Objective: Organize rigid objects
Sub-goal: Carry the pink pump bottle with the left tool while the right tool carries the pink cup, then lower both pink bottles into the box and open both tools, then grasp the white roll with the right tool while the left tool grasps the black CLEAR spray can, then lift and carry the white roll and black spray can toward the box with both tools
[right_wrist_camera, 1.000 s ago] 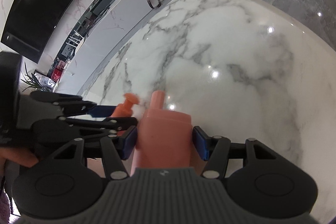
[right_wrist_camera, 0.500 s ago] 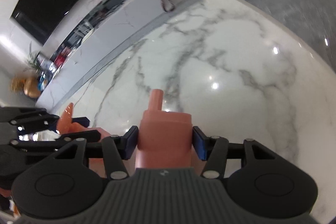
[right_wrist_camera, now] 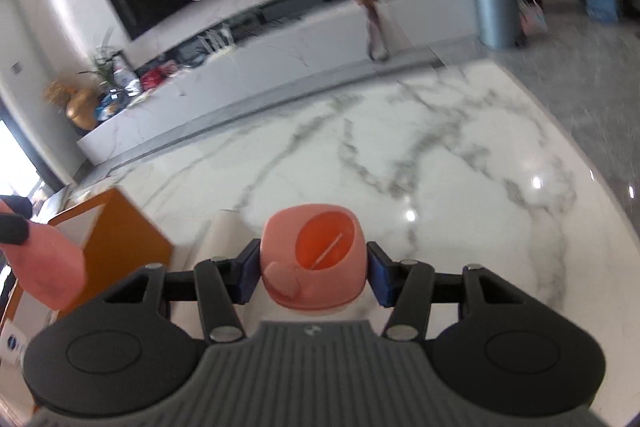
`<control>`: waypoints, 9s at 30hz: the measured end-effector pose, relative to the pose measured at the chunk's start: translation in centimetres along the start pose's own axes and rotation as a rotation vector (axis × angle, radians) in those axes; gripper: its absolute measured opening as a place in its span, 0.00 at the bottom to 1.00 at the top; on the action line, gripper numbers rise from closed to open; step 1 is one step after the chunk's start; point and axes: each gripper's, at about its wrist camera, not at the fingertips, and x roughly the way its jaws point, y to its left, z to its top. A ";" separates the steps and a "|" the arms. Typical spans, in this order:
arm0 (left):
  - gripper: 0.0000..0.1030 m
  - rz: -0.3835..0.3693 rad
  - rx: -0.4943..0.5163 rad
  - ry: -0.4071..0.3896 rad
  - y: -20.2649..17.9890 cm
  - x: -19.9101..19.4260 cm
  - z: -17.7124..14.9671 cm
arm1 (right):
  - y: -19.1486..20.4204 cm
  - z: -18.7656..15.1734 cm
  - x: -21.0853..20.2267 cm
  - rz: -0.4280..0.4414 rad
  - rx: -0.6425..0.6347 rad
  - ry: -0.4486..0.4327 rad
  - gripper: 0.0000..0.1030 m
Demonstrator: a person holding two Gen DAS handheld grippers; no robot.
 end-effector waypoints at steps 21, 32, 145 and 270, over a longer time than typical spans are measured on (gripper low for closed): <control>0.28 -0.012 -0.121 0.109 7.0 -3.7 -12.7 | 25.1 -3.7 0.0 0.378 -0.445 0.348 0.54; 0.28 0.076 -0.371 0.222 9.6 -2.5 -15.7 | 26.8 -5.7 5.1 0.378 -0.484 0.484 0.54; 0.46 0.172 -0.482 -0.092 -0.4 -9.3 -14.7 | 22.1 -5.2 -6.2 0.137 -0.119 0.227 0.50; 0.36 0.100 -0.428 -0.013 5.2 -4.5 -5.8 | 13.4 0.8 -4.6 0.260 0.132 0.227 0.29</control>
